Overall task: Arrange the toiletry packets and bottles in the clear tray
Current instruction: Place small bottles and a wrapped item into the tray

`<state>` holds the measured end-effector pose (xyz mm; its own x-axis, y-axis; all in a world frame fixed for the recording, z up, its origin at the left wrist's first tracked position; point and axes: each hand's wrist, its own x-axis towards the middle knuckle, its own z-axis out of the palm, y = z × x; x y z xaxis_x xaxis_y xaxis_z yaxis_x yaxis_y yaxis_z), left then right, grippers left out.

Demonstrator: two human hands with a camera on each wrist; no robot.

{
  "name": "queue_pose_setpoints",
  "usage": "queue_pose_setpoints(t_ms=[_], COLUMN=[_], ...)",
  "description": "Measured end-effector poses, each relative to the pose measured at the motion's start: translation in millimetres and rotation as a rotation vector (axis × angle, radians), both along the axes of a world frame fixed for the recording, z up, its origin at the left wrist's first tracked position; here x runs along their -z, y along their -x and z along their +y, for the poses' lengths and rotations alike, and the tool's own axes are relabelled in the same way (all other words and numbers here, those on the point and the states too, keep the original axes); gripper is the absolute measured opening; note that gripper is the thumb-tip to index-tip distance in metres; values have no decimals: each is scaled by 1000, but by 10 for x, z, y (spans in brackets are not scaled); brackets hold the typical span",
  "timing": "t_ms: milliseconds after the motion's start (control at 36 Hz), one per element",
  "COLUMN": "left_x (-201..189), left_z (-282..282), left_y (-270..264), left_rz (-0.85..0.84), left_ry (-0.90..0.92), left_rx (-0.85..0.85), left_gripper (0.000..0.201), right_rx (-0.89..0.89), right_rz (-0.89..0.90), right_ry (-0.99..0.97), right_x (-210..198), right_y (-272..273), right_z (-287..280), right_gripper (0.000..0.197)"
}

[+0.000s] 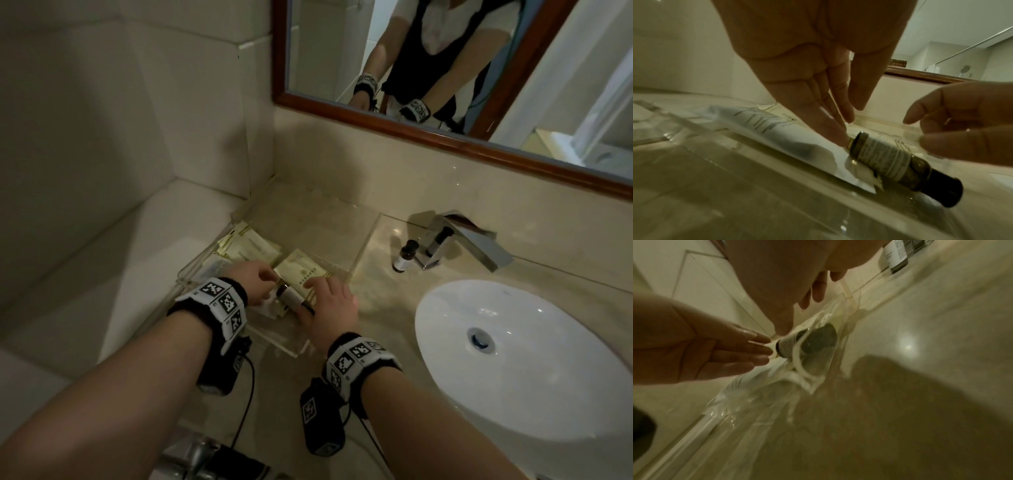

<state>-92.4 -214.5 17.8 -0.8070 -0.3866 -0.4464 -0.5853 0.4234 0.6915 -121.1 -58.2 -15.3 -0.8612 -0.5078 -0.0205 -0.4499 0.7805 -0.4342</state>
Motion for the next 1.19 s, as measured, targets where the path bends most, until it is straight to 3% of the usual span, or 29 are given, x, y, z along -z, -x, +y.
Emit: queue_pose_setpoints(t_ms=[139, 278, 583, 972, 1194], left_x=[-55, -146, -273, -322, -335], left_z=[-15, 21, 114, 246, 347], left_y=[30, 95, 310, 554, 628], left_rz=[-12, -9, 34, -2, -9], left_ry=[15, 86, 246, 282, 214], left_rx=[9, 59, 174, 218, 210], left_gripper=[23, 23, 27, 26, 28], right_rx=[137, 285, 335, 244, 336], right_rz=[71, 114, -235, -223, -170], right_ry=[11, -112, -424, -477, -103], right_x=[-223, -441, -493, -403, -625], right_y=[341, 806, 1549, 1678, 1562], right_z=[180, 433, 711, 735, 776], right_gripper=[42, 54, 77, 34, 22])
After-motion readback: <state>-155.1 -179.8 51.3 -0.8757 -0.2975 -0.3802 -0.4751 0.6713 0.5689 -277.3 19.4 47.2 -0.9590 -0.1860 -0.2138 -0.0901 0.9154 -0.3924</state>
